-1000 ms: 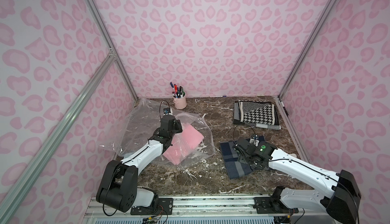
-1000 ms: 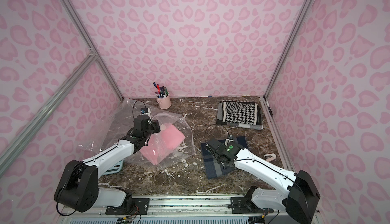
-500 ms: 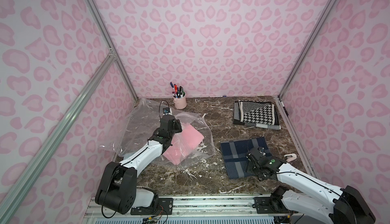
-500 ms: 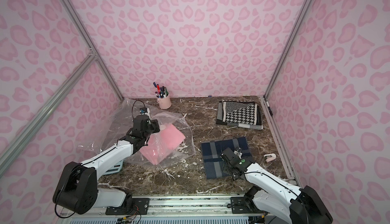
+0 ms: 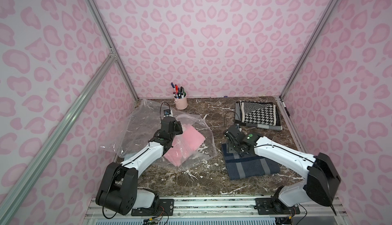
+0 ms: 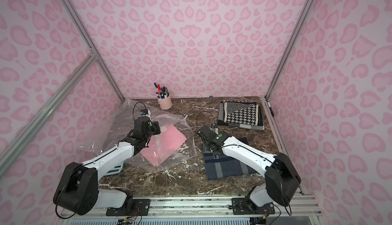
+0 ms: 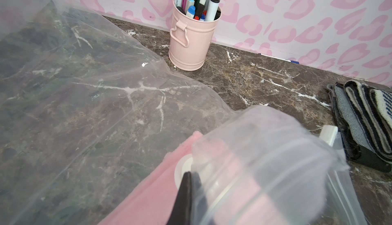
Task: Take the blanket out of the vacuum bag
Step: Pick up the blanket at the center of the board.
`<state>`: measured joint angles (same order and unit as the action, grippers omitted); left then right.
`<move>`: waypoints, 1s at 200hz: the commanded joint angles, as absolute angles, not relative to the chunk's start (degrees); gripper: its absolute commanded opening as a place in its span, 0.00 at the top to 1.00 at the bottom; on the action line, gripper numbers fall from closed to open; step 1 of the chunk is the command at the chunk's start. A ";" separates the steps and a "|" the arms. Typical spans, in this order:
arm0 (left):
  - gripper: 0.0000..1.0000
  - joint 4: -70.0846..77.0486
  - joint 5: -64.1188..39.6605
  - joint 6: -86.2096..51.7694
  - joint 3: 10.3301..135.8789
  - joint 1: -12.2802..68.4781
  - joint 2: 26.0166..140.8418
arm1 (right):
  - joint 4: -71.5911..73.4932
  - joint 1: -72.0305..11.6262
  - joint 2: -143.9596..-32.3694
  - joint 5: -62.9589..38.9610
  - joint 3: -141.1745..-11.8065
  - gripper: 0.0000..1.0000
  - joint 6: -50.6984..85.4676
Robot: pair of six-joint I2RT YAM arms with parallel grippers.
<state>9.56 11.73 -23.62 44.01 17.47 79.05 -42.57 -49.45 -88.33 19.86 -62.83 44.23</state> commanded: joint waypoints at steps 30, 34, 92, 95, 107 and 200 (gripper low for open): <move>0.96 6.01 17.69 -25.91 43.61 16.33 78.72 | -39.22 -55.56 -94.36 19.27 -61.52 0.15 39.51; 0.96 5.36 17.85 -26.23 43.82 16.15 79.09 | -38.50 -55.83 -93.82 18.71 -60.83 0.14 39.36; 0.96 6.30 13.80 -27.87 43.15 12.70 80.64 | -32.37 -54.56 -87.63 15.85 -51.44 0.05 36.60; 0.96 6.40 13.58 -27.81 43.15 12.60 80.63 | -32.09 -54.42 -87.63 15.60 -51.08 0.05 36.36; 0.96 6.31 13.27 -27.78 43.39 12.26 80.53 | -30.99 -53.59 -88.00 15.02 -49.88 0.05 35.66; 0.96 6.07 11.96 -27.41 44.16 12.23 81.21 | -23.86 -50.54 -92.00 10.64 -45.66 0.06 31.55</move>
